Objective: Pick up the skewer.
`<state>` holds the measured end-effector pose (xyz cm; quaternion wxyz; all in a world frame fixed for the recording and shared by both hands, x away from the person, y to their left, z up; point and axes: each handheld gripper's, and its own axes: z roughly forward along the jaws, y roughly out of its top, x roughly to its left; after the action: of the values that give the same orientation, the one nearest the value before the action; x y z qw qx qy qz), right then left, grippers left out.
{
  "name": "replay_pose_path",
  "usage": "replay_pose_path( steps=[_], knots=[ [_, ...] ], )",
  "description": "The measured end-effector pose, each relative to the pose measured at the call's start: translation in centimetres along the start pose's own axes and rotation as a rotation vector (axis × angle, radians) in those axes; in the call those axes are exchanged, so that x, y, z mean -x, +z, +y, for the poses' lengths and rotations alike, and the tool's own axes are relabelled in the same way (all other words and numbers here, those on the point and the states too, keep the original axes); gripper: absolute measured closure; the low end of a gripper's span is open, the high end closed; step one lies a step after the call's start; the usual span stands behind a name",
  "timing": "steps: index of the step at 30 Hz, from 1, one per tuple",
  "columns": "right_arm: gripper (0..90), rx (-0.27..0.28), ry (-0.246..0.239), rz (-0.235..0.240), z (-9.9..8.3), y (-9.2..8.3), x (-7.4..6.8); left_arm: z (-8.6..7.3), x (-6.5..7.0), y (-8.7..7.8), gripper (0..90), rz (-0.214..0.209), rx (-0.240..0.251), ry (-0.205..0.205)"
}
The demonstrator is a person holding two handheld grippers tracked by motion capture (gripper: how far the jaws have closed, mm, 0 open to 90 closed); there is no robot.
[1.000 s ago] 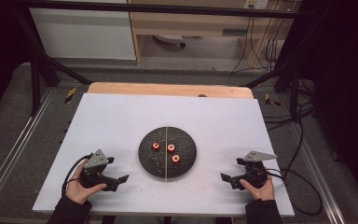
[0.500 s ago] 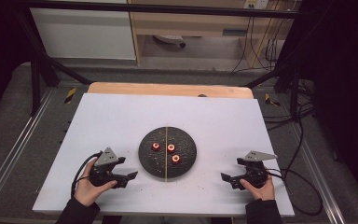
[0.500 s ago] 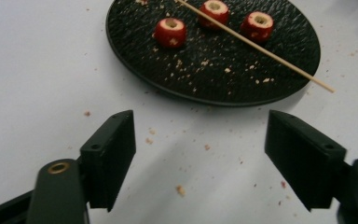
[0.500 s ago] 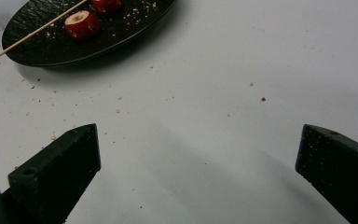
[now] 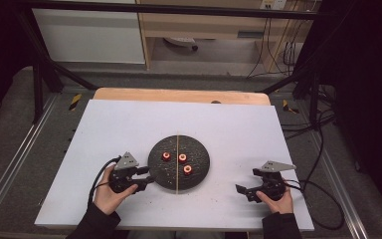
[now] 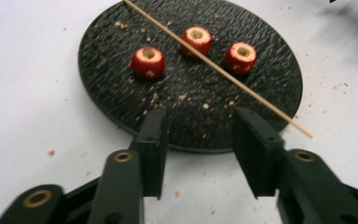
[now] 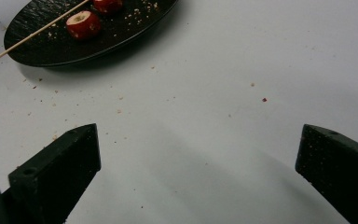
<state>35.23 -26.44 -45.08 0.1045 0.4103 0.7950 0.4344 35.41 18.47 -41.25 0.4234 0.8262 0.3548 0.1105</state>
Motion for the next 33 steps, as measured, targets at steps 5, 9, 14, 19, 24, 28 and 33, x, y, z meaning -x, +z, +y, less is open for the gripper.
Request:
replay_pose_path(
  steps=[5,9,14,19,24,28,33],
  knots=[
    [1.0,0.000,0.000,0.001,0.0,0.0,0.0,0.8,0.7,0.8,66.5,-0.027,0.004,-0.021],
    [1.0,-0.001,0.003,0.002,0.0,0.0,0.0,1.3,1.4,1.5,71.0,-0.034,-0.006,-0.006],
    [1.1,-0.003,0.002,0.001,0.0,0.1,-0.1,1.7,2.1,2.4,78.7,-0.040,-0.015,0.000],
    [1.2,-0.004,0.000,0.002,0.0,0.1,0.0,2.0,2.8,3.5,83.6,-0.049,-0.033,0.003],
    [1.2,-0.006,-0.002,0.002,0.0,0.1,0.0,2.3,3.4,4.4,86.8,-0.059,-0.040,0.002],
    [1.2,-0.006,-0.002,0.003,0.0,0.1,0.0,2.6,3.9,5.1,89.3,-0.076,-0.044,-0.004],
    [1.2,-0.004,-0.003,0.001,0.0,0.1,0.0,2.8,4.5,5.9,89.3,-0.079,-0.054,0.013]
  ],
)
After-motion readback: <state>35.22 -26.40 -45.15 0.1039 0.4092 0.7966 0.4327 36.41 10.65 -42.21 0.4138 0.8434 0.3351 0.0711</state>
